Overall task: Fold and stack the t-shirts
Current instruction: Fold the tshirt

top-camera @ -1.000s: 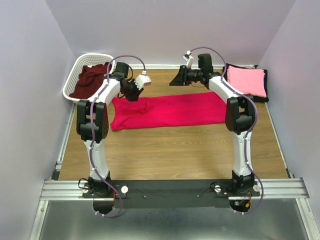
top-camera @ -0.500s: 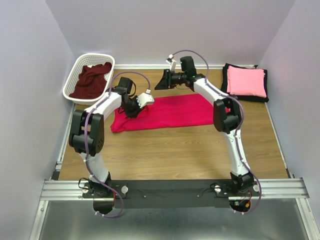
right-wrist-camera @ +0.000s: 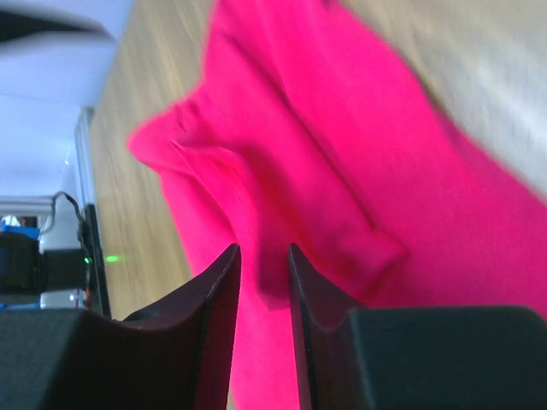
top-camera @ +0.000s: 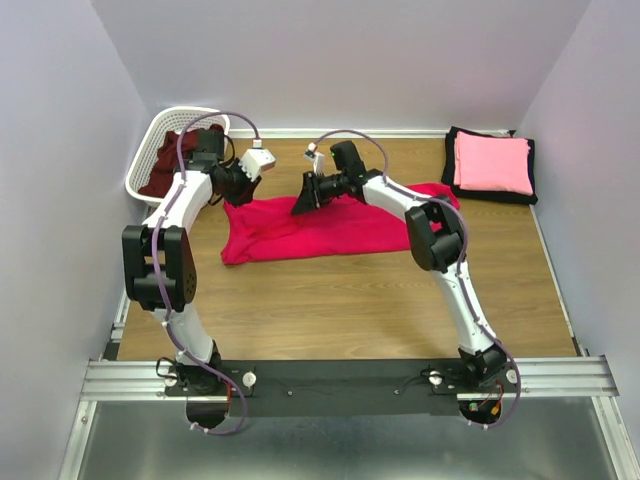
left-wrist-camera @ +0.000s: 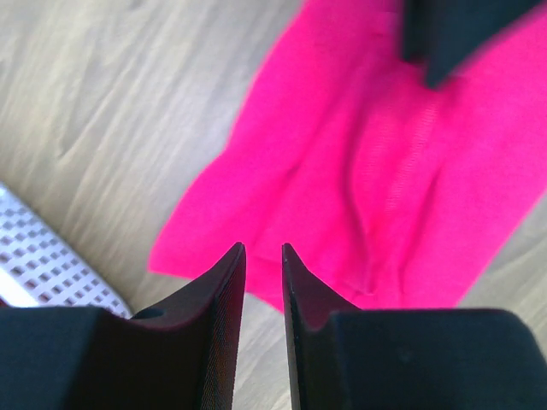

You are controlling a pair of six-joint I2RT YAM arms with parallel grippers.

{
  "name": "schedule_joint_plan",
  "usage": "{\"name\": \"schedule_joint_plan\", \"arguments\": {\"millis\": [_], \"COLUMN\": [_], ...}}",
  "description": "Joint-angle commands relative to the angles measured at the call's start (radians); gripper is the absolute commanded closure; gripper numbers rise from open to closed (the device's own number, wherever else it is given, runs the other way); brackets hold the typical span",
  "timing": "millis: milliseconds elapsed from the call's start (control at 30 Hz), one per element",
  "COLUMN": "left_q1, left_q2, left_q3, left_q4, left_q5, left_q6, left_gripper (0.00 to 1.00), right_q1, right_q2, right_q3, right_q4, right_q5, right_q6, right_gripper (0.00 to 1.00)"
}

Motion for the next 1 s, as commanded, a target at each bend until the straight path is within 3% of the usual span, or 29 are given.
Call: {"name": "schedule_joint_plan", "arguments": {"millis": [0,333,533,633,800,967], "left_q1": [0.009,0.004,-0.018,-0.069,-0.115,-0.120], "left_q2": [0.025,0.057,0.026,-0.015,-0.005,0.046], "left_q3": [0.038,-0.004,-0.092,-0.171,-0.246,-0.211], "left_q4": [-0.008,-0.011,-0.005,0.006,0.058,0.058], "left_q5": [0.058,0.050,0.030,-0.038,-0.164,-0.162], "left_q6": [-0.063,-0.061,-0.087,-0.110,-0.205,-0.254], "left_gripper": [0.68,0.69,0.73,0.73,0.76,0.75], "right_q1": [0.002,0.002,-0.024,-0.112,-0.222,-0.299], "right_q2": [-0.027,-0.219,-0.255,-0.278,-0.289,-0.286], "right_q3": [-0.106,-0.312,-0.221,-0.164,-0.086,-0.131], "right_q4": [-0.018,-0.061,-0.133,-0.251,-0.611,-0.765], "right_q5": [-0.033,-0.028,-0.028,0.007,0.278,0.516], "right_q6": [-0.051,-0.173,-0.179,-0.254,-0.501,-0.693], "right_gripper": [0.66,0.67,0.54,0.51,0.47,0.41]}}
